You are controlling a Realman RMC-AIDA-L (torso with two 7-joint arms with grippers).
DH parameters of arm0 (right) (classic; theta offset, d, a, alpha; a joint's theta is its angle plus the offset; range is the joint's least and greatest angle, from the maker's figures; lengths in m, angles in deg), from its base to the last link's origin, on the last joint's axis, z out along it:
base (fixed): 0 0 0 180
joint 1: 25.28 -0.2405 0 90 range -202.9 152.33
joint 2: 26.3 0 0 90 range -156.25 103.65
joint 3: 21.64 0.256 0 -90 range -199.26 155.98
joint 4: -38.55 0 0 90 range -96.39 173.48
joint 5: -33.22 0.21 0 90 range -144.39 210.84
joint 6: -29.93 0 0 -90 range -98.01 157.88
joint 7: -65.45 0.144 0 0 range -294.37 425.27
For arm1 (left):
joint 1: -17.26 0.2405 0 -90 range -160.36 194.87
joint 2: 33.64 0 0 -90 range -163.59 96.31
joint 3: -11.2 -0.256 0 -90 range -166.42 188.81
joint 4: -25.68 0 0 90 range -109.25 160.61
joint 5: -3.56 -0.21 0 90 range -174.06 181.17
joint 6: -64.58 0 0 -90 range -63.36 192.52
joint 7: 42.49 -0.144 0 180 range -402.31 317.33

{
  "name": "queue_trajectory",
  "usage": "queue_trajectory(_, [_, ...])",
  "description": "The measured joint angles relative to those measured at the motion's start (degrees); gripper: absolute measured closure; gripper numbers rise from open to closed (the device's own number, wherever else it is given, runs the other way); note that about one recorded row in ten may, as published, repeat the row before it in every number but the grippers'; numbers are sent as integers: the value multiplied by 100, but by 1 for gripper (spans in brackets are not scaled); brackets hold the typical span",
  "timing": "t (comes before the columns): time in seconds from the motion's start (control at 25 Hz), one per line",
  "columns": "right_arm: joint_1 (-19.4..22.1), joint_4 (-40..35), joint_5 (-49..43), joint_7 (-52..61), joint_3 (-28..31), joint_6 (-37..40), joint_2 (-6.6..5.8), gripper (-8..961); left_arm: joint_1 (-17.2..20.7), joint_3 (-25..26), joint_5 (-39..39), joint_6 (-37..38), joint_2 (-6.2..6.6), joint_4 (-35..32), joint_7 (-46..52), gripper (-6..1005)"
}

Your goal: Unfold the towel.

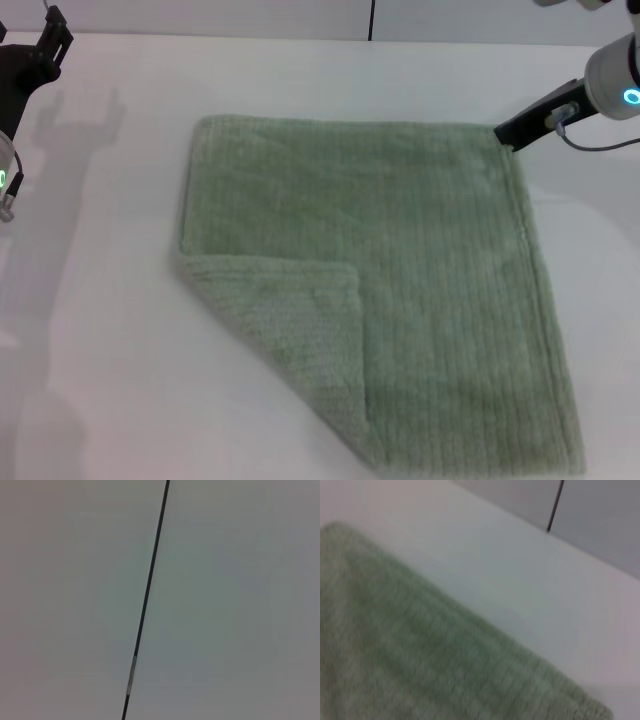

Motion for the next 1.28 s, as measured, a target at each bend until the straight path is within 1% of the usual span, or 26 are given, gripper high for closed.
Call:
queue_trajectory(0.04, [-139, 259, -23, -60, 0, 12, -41, 953, -1, 0, 0, 21, -2, 5, 1, 227])
queue_trajectory(0.08, [-139, 259, -23, -60, 0, 12, -41, 952, -1, 0, -1, 39, -5, 11, 2, 227])
queue_trajectory(0.2, [-344, 672, -39, -160, -1, -32, -114, 952, -3, 0, 1, 68, -6, 32, 8, 227])
queue_trajectory(0.32, [-461, 969, -41, -290, 9, -110, -142, 952, -3, 0, 10, 94, -8, 53, 9, 227])
queue_trajectory(0.72, [-584, 1443, -36, -586, 19, -324, -144, 951, -3, 0, 10, 196, -26, 80, 9, 227])
queue_trajectory(0.96, [-643, 1756, 6, -840, 21, -522, -101, 950, -2, -1, 1, 207, -24, 134, 9, 226])
queue_trajectory(1.28, [-743, 2022, 30, -930, 21, -677, -96, 949, -6, -23, -2, 209, -19, 135, 9, 226])
